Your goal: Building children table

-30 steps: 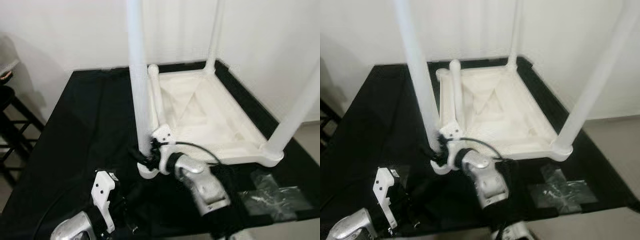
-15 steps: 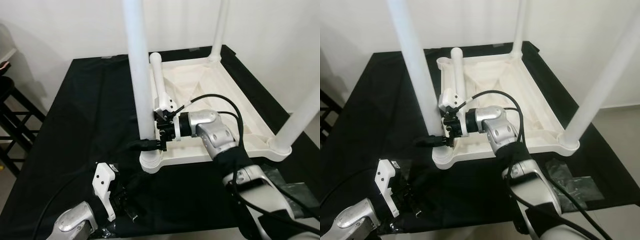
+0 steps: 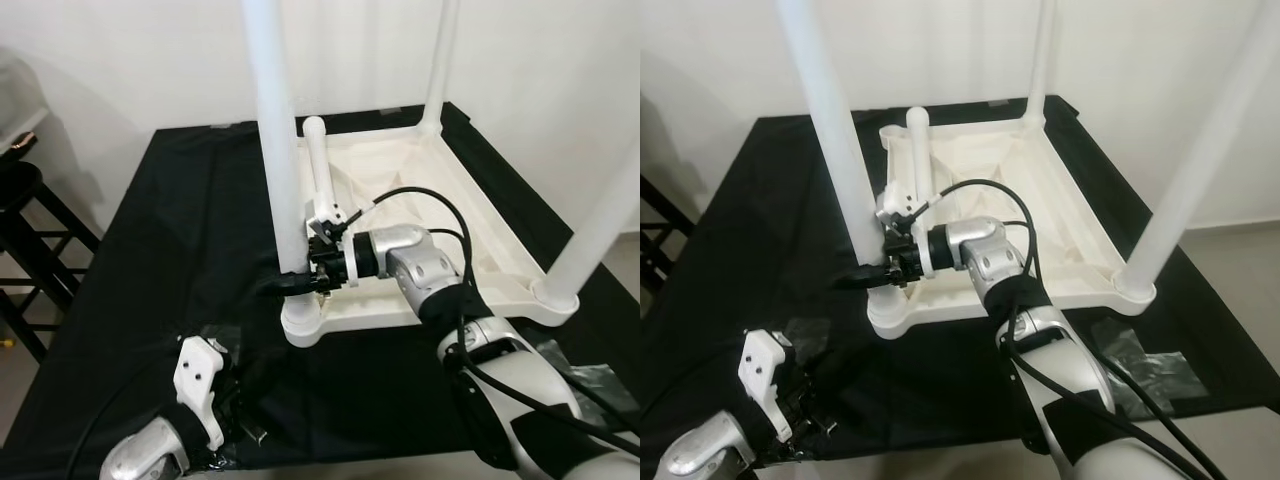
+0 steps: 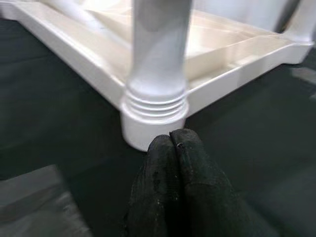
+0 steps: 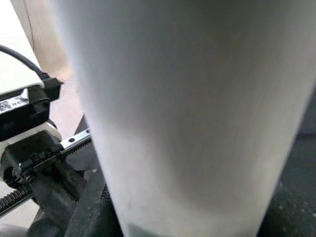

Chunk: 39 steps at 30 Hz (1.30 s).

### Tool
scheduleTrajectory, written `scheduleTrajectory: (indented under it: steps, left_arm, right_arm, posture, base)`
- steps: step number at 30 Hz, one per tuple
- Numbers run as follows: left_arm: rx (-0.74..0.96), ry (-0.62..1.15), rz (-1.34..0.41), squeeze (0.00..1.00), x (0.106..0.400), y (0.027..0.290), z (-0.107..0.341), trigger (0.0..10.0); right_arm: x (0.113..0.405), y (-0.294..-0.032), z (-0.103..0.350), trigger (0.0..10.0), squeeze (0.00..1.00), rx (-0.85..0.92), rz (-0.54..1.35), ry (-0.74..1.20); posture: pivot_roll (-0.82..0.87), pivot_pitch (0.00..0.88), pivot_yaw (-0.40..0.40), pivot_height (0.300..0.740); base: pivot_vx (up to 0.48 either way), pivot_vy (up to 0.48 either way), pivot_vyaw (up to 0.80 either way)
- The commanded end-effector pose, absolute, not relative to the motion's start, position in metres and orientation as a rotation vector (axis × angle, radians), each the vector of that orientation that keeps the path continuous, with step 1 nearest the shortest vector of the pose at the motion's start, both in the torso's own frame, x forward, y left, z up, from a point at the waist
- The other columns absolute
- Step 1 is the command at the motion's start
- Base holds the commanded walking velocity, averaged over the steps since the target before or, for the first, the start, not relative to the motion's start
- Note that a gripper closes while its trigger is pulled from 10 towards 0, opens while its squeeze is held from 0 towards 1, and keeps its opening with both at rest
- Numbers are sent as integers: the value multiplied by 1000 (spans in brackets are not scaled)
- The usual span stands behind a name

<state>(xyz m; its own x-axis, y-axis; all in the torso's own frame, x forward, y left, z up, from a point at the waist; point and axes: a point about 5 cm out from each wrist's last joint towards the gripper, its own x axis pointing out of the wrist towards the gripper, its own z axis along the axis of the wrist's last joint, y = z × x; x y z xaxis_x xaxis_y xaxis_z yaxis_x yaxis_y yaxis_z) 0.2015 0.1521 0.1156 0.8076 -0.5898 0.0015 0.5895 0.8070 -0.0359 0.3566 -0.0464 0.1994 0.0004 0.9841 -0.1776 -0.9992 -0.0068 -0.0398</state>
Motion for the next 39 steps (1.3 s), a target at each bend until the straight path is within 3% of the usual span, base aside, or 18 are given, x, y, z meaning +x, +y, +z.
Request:
scheduleTrajectory:
  steps: [1, 3, 7, 8, 10, 11, 13, 17, 19, 20, 22, 23, 28, 29, 30, 31, 32, 39]
  left_arm:
    - [-17, -6, -597, 0, 200, 154, 117, 10000]
    - [-3, -13, -553, 0, 197, 156, 117, 10000]
    - [1, -13, -539, 0, 195, 156, 117, 10000]
    - [-7, -29, -521, 0, 190, 156, 118, 10000]
    - [-7, -29, -521, 0, 190, 156, 118, 10000]
    - [-6, -36, -529, 0, 189, 155, 119, 10000]
    - [-5, -40, -537, 0, 189, 154, 120, 10000]
    - [-3, -43, -546, 0, 189, 152, 121, 10000]
    - [-22, -46, -550, 0, 191, 151, 122, 10000]
    - [-30, -48, -549, 0, 192, 150, 122, 10000]
    - [-30, -48, -549, 0, 192, 150, 122, 10000]
    - [-34, -52, -542, 0, 193, 150, 123, 10000]
    - [-41, -60, -528, 0, 196, 149, 123, 10000]
    - [-42, -61, -527, 0, 197, 149, 122, 10000]
    - [-43, -62, -526, 0, 198, 149, 122, 10000]
    - [-43, -62, -526, 0, 198, 149, 122, 10000]
    - [-46, -62, -528, 0, 199, 149, 121, 10000]
    - [-48, -60, -530, 0, 202, 148, 120, 10000]
  right_arm:
    - [353, -49, 180, 0, 0, -143, 1542, 170]
    - [358, -63, 168, 0, 0, -172, 1389, 169]
    - [359, -68, 160, 0, 0, -175, 1276, 184]
    - [324, -65, 121, 0, 0, -9, 743, 237]
    - [324, -65, 121, 0, 0, -9, 743, 237]
    - [297, -61, 107, 0, 0, 27, 696, 298]
    - [280, -56, 101, 0, 0, 49, 714, 332]
    - [281, -55, 101, 0, 0, 27, 749, 317]
    - [297, -60, 107, 0, 0, -39, 733, 266]
    - [304, -61, 111, 1412, 0, -61, 714, 247]
    - [304, -61, 111, 1412, 0, -61, 714, 247]
    - [307, -59, 116, 10000, 1000, -57, 729, 233]
    - [328, -54, 148, 10000, 1000, 5, 852, 108]
    - [329, -50, 161, 10000, 1000, 10, 976, 78]
    - [328, -49, 170, 10000, 882, -9, 1089, 55]
    - [328, -49, 170, 10000, 882, -9, 1089, 55]
    - [333, -49, 184, 10000, 0, -57, 1278, 21]
    - [343, -47, 195, 10000, 0, -123, 1450, 15]
  posture:
    - [75, 56, 51, 740]
    - [71, 61, 48, 740]
    - [71, 73, 34, 740]
    - [60, 112, 29, 740]
    - [60, 112, 29, 740]
    - [38, 114, 30, 740]
    - [38, 114, 30, 740]
    - [23, 104, 41, 740]
    - [25, 111, 34, 740]
    - [31, 115, 34, 740]
    - [31, 115, 34, 740]
    - [32, 116, 33, 740]
    - [40, 105, 25, 740]
    - [37, 99, 28, 740]
    - [36, 97, 29, 740]
    - [36, 97, 29, 740]
    - [40, 88, 31, 740]
    - [51, 78, 30, 740]
  base:
    - [0, 0, 0]
    - [0, 0, 0]
    - [0, 0, 0]
    - [0, 0, 0]
    - [0, 0, 0]
    - [0, 0, 0]
    - [0, 0, 0]
    - [0, 0, 0]
    - [0, 0, 0]
    - [0, 0, 0]
    - [0, 0, 0]
    - [0, 0, 0]
    - [0, 0, 0]
    - [0, 0, 0]
    - [0, 0, 0]
    - [0, 0, 0]
    - [0, 0, 0]
    - [0, 0, 0]
